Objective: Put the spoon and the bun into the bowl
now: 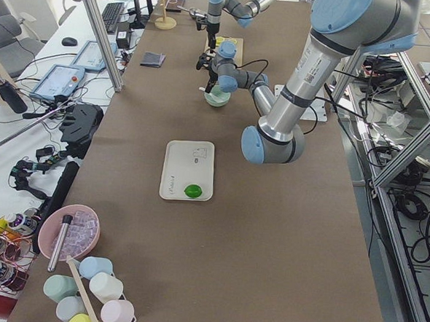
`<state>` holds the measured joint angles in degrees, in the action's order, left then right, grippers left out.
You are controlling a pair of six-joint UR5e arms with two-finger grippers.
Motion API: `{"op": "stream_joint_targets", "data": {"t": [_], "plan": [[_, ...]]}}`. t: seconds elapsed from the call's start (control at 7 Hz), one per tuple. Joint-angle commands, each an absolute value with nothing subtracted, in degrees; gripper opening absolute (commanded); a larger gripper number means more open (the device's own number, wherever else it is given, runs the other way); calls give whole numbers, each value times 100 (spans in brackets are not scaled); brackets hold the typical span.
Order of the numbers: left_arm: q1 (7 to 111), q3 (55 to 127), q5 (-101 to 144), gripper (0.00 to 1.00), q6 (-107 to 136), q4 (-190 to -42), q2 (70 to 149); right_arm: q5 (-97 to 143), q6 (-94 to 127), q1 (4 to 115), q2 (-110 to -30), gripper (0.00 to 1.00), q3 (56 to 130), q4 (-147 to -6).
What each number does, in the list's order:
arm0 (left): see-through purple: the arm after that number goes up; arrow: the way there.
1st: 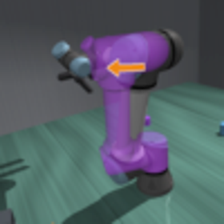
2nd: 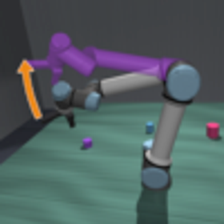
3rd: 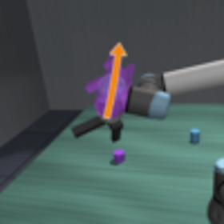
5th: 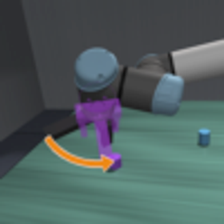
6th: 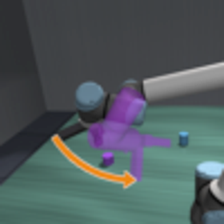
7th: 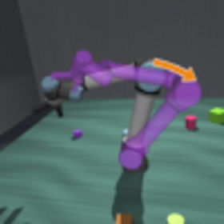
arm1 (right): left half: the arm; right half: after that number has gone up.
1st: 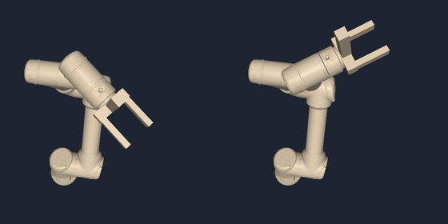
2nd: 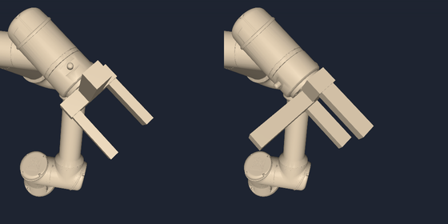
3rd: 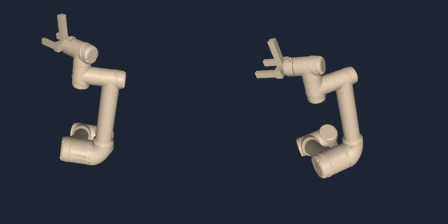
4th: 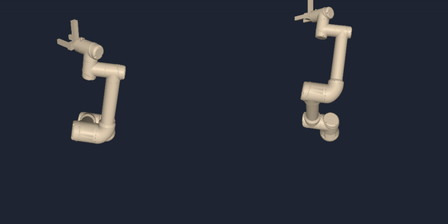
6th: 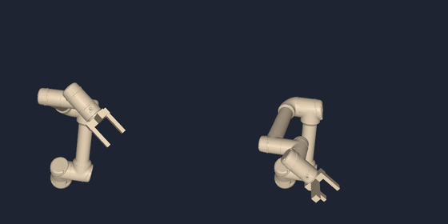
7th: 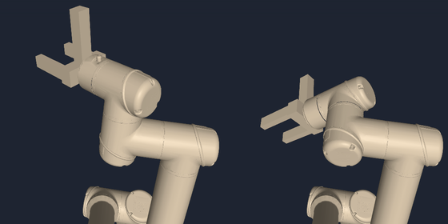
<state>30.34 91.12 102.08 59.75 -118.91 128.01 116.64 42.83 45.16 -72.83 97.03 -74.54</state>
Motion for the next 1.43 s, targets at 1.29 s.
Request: {"op": "stream_joint_targets", "data": {"t": [1.29], "plan": [[7153,9862,14537,98,2911,-11795,10258,10417,7072,3131,-4839,0,9677,-8196]]}}
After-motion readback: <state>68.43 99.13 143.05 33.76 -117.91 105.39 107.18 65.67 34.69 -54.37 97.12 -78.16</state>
